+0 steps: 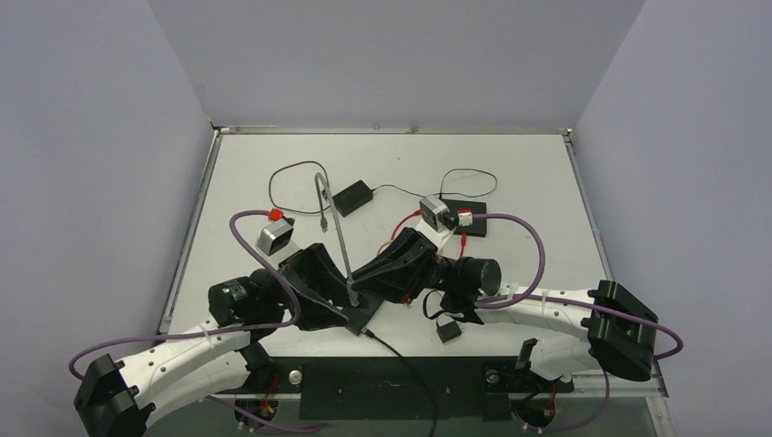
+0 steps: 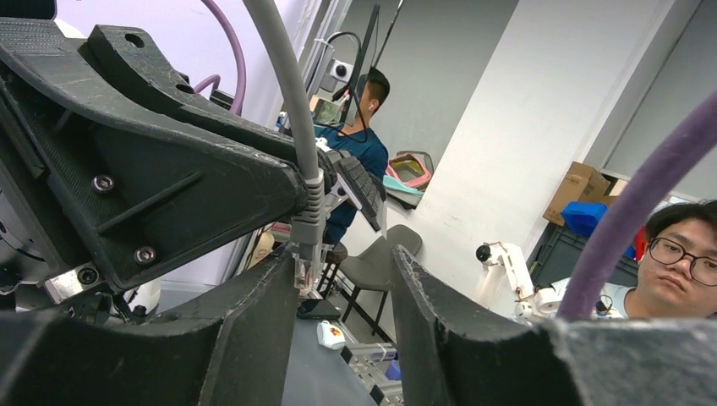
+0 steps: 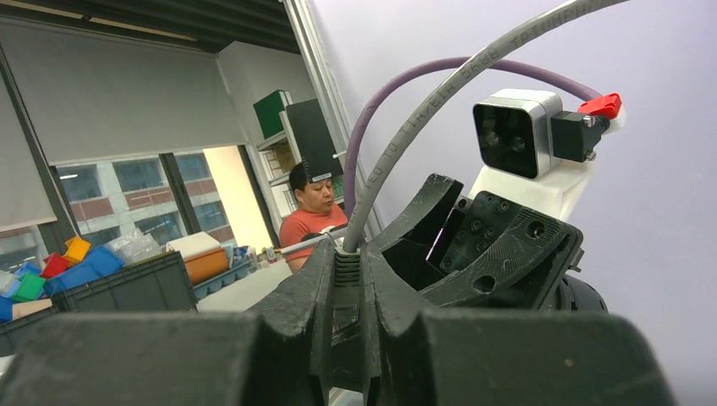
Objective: Insert the plug into the switch port
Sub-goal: Pick up the connector from the center of the board.
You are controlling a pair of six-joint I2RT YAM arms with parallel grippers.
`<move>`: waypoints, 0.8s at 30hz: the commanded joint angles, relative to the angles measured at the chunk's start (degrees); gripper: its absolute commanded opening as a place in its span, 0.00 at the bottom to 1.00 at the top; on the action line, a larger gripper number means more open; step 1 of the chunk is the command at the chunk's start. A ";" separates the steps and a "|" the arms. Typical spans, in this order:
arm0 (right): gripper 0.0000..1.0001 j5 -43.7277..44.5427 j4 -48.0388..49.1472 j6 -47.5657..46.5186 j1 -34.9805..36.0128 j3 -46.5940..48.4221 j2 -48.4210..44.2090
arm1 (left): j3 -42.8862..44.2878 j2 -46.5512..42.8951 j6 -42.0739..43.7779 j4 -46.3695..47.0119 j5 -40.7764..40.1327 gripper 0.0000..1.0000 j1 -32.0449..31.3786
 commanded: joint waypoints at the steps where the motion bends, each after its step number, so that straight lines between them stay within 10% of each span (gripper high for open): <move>1: 0.00 -1.10 7.32 -0.07 0.46 2.16 0.04 | 0.78 0.25 0.08 3.91 0.61 0.39 -0.69; 10: 0.00 -2.13 7.36 0.32 0.72 1.75 0.17 | 0.77 0.78 0.95 3.80 0.33 0.01 -1.23; 16: 0.01 -3.38 7.36 0.77 0.58 0.23 -0.25 | 0.33 0.16 1.50 2.75 -0.22 0.00 -1.24; 24: 0.33 -6.30 7.30 4.90 -8.12 -7.00 -6.61 | -0.58 -1.95 3.22 -1.03 -0.50 0.00 -1.24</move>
